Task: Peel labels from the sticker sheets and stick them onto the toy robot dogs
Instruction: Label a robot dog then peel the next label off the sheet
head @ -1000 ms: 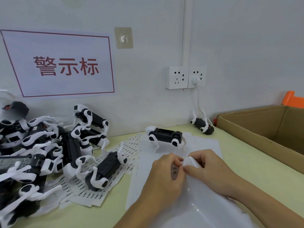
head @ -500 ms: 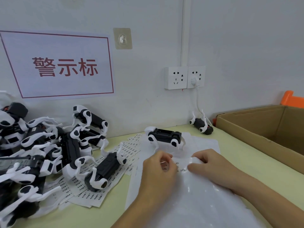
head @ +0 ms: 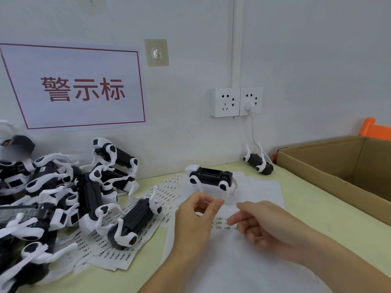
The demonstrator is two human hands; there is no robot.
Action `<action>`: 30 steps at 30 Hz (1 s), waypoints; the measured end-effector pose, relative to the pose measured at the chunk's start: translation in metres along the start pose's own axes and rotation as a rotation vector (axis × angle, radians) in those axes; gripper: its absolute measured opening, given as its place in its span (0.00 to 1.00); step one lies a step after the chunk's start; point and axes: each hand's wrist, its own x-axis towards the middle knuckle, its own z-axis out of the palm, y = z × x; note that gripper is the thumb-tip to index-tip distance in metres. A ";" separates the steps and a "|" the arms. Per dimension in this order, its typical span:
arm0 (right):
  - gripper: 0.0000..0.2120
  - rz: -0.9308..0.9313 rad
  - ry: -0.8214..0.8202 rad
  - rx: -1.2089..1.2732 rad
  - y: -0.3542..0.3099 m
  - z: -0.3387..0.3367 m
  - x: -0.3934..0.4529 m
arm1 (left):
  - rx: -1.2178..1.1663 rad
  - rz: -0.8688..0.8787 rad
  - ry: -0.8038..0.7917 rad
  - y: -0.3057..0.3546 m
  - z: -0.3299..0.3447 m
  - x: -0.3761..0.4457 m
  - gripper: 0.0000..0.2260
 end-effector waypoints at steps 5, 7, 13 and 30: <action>0.14 0.034 0.011 0.174 -0.001 0.003 -0.001 | -0.019 -0.003 -0.006 0.002 0.000 -0.001 0.08; 0.13 0.036 0.021 0.206 -0.001 0.003 -0.002 | -0.020 -0.005 -0.004 0.001 0.000 -0.001 0.08; 0.10 0.053 0.006 0.246 -0.004 0.003 -0.005 | -0.011 0.009 -0.011 0.000 0.000 0.000 0.09; 0.07 -0.188 0.089 0.213 0.001 0.002 0.001 | 0.015 0.023 -0.012 0.002 0.001 -0.002 0.08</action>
